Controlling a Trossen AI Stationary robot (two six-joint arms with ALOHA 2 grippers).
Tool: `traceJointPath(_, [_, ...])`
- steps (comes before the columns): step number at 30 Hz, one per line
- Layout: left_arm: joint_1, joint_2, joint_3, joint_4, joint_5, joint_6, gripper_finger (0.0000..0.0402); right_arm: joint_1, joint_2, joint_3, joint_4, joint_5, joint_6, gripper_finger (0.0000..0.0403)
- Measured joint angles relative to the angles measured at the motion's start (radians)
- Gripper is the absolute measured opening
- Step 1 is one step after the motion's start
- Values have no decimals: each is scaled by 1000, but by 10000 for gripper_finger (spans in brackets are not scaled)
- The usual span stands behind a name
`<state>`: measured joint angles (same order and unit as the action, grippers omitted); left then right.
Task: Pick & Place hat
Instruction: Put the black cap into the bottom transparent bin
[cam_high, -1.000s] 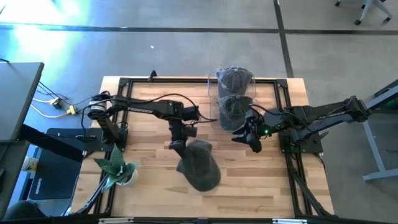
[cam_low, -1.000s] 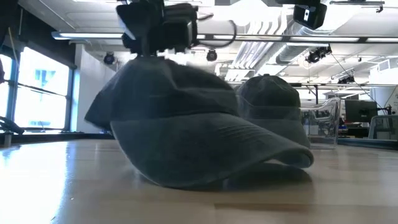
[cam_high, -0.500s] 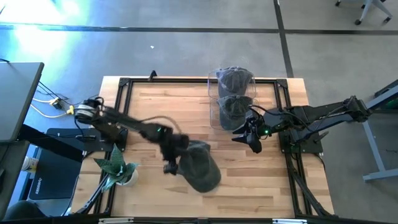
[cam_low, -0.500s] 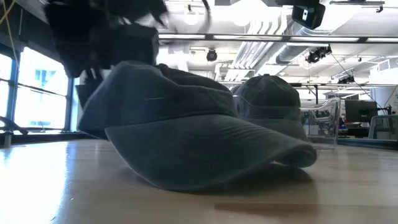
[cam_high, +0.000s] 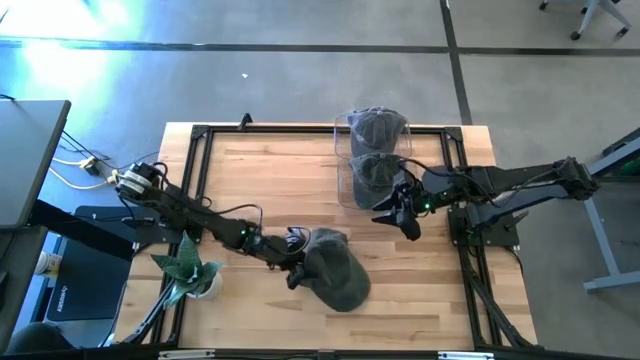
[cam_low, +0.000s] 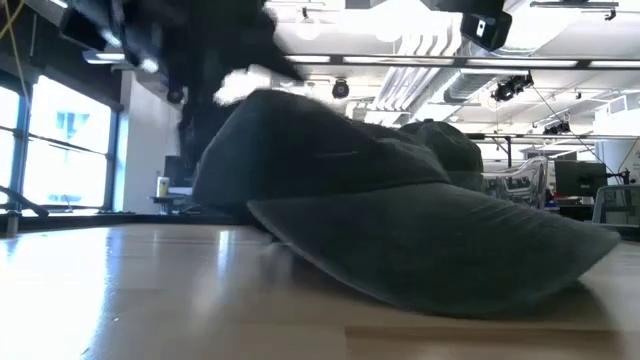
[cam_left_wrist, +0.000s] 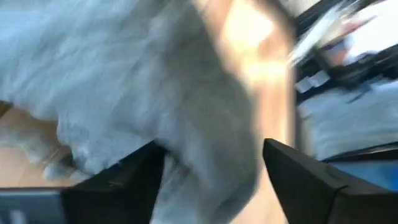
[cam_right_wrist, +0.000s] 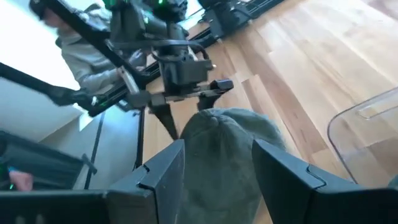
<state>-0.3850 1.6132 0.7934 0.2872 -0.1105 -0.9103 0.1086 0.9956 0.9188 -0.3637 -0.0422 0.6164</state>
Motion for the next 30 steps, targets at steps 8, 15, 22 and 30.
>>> traceJointPath(8, [132, 21, 3, 150, 10, 265, 50, -42, 4, 0, 21, -45, -32, 184])
traceJointPath(15, [269, 20, 63, 227, 542, 684, 6, -36, 46, 0, 20, -125, -55, 184])
traceJointPath(22, [280, 22, 141, 63, 663, 813, 2, -5, 235, 0, 55, -281, -214, 195])
traceJointPath(30, [280, 22, 159, -36, 690, 820, 1, -10, 425, -1, 91, -348, -480, 266])
